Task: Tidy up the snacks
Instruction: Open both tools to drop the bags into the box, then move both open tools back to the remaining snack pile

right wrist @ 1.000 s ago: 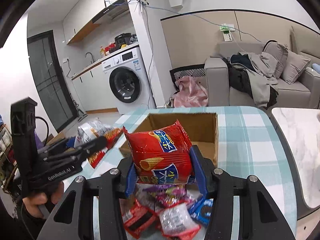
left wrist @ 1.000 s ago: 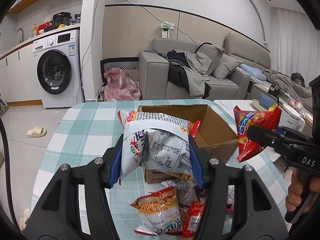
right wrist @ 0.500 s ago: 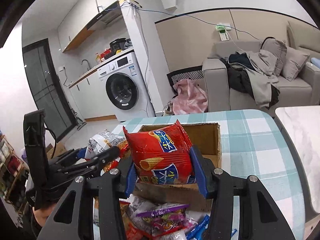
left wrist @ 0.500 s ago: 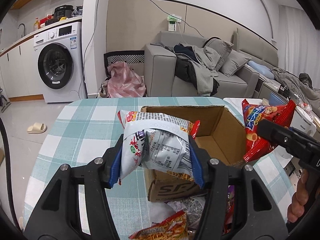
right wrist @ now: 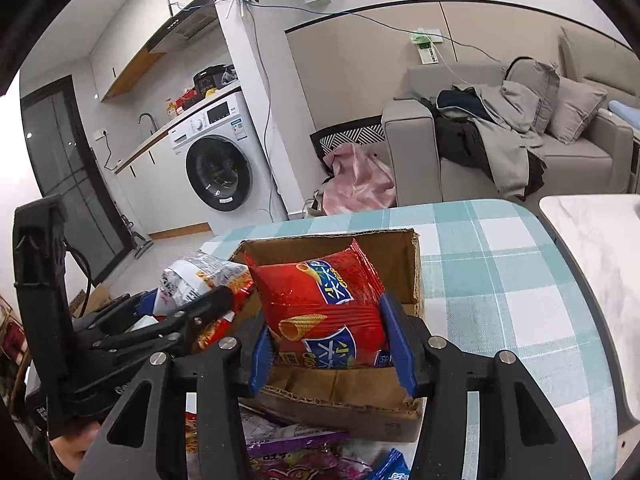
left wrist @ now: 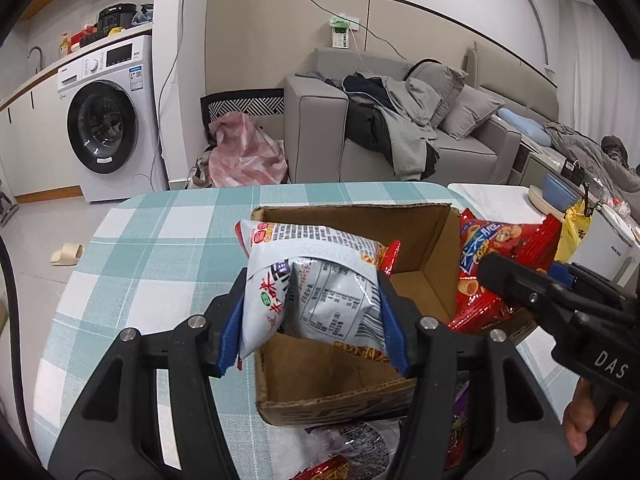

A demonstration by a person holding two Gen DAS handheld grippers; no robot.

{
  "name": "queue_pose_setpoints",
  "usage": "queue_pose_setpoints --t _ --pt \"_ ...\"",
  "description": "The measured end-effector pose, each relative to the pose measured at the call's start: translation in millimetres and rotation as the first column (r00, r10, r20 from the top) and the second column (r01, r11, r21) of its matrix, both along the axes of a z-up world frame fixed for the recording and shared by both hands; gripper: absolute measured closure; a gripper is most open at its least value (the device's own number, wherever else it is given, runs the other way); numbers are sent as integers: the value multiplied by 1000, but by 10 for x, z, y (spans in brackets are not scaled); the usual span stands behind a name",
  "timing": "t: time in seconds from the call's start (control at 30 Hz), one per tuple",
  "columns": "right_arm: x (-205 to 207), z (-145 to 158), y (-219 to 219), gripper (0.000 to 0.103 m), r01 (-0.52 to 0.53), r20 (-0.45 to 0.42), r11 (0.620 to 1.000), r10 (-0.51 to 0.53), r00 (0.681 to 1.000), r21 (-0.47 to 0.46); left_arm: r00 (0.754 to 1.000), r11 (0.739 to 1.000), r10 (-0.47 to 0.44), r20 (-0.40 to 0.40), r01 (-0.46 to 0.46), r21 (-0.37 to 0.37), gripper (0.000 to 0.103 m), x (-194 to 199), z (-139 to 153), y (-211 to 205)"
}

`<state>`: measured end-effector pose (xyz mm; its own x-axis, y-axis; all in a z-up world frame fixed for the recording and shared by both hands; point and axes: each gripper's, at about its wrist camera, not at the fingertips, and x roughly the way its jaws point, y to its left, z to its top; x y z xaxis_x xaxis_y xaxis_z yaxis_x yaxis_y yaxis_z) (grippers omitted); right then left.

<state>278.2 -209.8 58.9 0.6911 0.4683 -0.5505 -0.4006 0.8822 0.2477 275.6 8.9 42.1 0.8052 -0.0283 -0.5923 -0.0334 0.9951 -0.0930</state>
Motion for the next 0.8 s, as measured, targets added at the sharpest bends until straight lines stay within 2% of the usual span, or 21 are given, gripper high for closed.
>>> queue_pose_setpoints --t 0.13,0.27,0.37,0.43,0.47,0.5,0.57,0.6,0.67,0.7,0.8 --pt "43 -1 -5 53 -2 0 1000 2 1000 2 1000 1000 -6 -3 6 20 47 67 -3 -70" --pt "44 10 1 52 -4 -10 1000 4 1000 8 1000 1000 -15 -10 15 5 46 91 -1 -66" --pt "24 46 4 47 -11 -2 1000 11 1000 14 1000 1000 -18 -1 18 6 43 45 34 -59" --pt "6 83 0 39 -18 2 1000 18 1000 13 1000 1000 -26 3 26 8 36 -31 77 -66" --pt "-13 101 -2 37 -16 6 1000 16 1000 11 1000 1000 -29 12 28 8 26 -58 104 -63" --pt "-45 130 -19 32 -15 17 1000 15 1000 9 999 1000 -25 25 25 7 20 -106 134 -54" --pt "-100 179 -55 18 -12 28 1000 11 1000 18 999 999 -31 41 32 -8 16 -227 190 -29" --pt "-136 205 -81 10 -13 34 1000 12 999 20 998 999 -39 40 40 -16 8 -274 209 -19" --pt "-207 246 -129 4 -7 38 1000 6 999 18 998 1000 -27 53 28 -6 0 -390 248 1" --pt "-246 261 -154 1 -7 35 1000 7 999 15 998 1000 -23 63 23 3 0 -462 267 -1" --pt "-364 282 -214 0 -5 27 1000 5 1000 2 998 1000 -14 53 14 9 0 -629 292 22"
